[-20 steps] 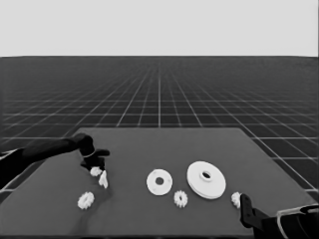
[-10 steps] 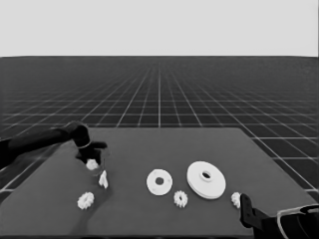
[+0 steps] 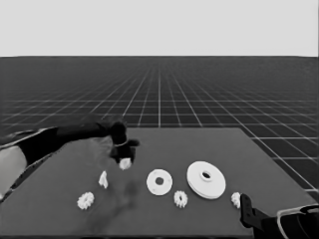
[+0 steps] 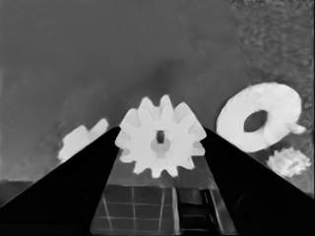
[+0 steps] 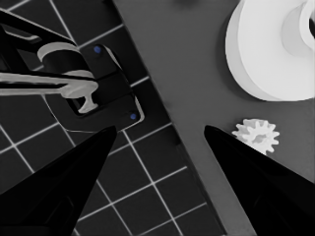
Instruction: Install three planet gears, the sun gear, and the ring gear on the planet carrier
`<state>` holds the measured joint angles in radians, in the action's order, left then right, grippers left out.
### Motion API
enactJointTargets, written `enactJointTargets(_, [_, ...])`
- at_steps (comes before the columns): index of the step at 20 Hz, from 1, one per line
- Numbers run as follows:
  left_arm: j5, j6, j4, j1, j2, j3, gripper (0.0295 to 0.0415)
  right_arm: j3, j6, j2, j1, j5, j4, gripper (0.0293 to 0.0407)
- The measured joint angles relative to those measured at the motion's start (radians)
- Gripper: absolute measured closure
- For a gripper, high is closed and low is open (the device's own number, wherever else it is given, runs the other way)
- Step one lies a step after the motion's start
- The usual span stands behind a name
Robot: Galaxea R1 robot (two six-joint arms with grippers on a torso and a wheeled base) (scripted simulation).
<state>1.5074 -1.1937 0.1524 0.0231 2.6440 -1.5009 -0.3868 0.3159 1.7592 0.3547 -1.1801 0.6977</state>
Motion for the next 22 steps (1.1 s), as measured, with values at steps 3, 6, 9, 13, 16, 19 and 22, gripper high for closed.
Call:
enactJointTargets(3, [0.009, -0.039, -0.005, -0.001, 0.328, -0.233, 0.0398, 0.000, 0.000, 0.000, 0.000, 0.000, 0.000, 0.0315])
enactJointTargets(6, [0.006, -0.017, -0.007, -0.002, 0.396, -0.325, 0.0398, 0.000, 0.000, 0.000, 0.000, 0.000, 0.000, 0.0315])
enactJointTargets(9, [-0.019, 0.010, 0.047, -0.057, 0.420, -0.380, 0.0398, 0.000, 0.000, 0.000, 0.000, 0.000, 0.000, 0.0315])
enactJointTargets(13, [-0.061, 0.051, 0.110, -0.138, 0.447, -0.459, 0.0398, 0.000, 0.000, 0.000, 0.000, 0.000, 0.000, 0.0315])
enactJointTargets(16, [-0.066, 0.056, 0.116, -0.144, 0.451, -0.469, 0.0398, 0.000, 0.000, 0.000, 0.000, 0.000, 0.000, 0.0315])
enactJointTargets(19, [-0.067, 0.057, 0.118, -0.145, 0.451, -0.471, 0.0366, 0.000, 0.000, 0.000, 0.000, 0.000, 0.000, 0.0315])
enactJointTargets(22, [-0.067, 0.057, 0.118, -0.146, 0.451, -0.471, 0.0327, 0.000, 0.000, 0.000, 0.000, 0.000, 0.000, 0.0315])
